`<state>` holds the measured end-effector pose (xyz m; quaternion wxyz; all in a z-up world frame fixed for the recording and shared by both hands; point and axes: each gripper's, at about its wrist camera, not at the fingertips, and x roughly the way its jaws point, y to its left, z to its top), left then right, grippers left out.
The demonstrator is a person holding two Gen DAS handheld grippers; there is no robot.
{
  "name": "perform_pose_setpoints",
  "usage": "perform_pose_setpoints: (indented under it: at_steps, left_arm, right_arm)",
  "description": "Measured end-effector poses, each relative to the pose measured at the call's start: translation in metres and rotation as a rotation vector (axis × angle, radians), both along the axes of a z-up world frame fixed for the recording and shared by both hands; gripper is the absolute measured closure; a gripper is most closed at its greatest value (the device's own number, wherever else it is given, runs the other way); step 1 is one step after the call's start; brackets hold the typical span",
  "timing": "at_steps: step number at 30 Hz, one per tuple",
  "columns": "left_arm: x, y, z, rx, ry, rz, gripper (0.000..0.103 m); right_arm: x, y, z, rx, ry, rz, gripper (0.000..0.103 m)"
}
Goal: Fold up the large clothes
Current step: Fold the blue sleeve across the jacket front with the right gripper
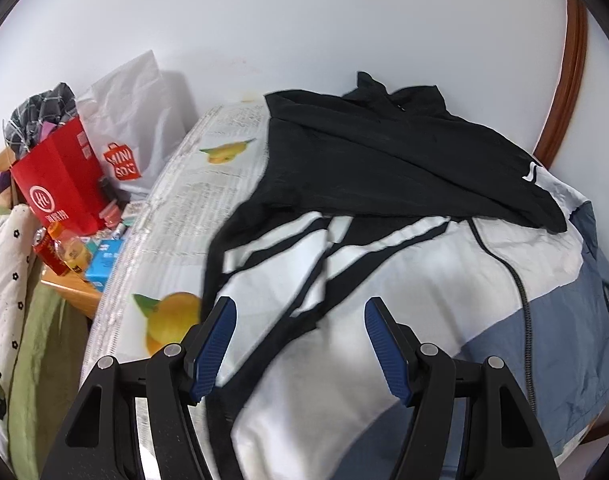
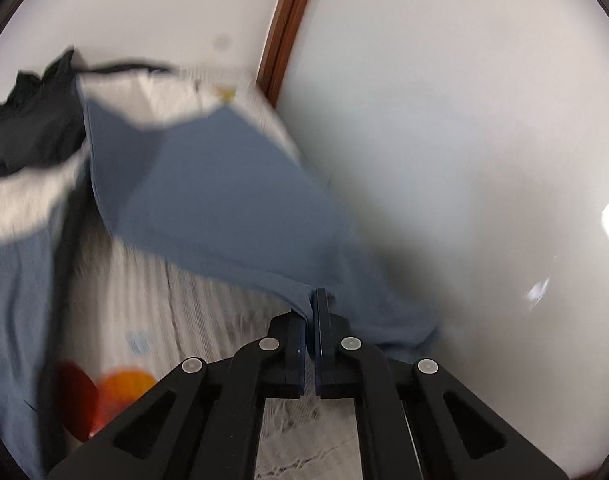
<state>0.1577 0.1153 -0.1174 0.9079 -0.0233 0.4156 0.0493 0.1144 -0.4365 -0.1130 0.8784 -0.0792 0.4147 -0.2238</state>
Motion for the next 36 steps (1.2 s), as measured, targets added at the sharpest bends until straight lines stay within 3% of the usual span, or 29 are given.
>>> perform_pose_setpoints:
  at_steps: [3,7,14,24,30,33,35,36]
  left_arm:
    - [-0.001,0.015,-0.004,-0.014,-0.006,0.018,0.039]
    - [-0.001,0.031,-0.008,-0.041,0.002,0.038,0.039]
    - [-0.003,0.059,-0.012,-0.077,-0.001,0.058,0.039]
    - [-0.003,0.088,-0.021,-0.121,0.002,0.087,0.039]
    - [-0.001,0.09,-0.028,-0.147,0.029,0.072,0.039]
    - [-0.002,0.09,-0.03,-0.149,0.039,0.068,0.039]
    - [-0.002,0.088,-0.029,-0.145,0.04,0.065,0.039]
    - [-0.003,0.088,-0.028,-0.145,0.038,0.064,0.039]
  right_arm:
    - [0.005,0.017,0.041,0.018,-0.098,0.028,0.101]
    - [0.03,0.071,0.089,-0.003,-0.191,0.133,0.101]
    - [0.089,0.201,0.127,-0.005,-0.268,0.383,0.101]
    - [0.151,0.382,0.092,0.067,-0.231,0.699,0.101]
    - [0.183,0.443,0.045,0.104,-0.118,0.741,0.099]
    - [0.201,0.45,0.023,0.097,-0.055,0.699,0.073]
    - [0.204,0.442,0.018,0.125,-0.031,0.671,0.03]
    - [0.202,0.438,0.017,0.14,-0.027,0.666,0.024]
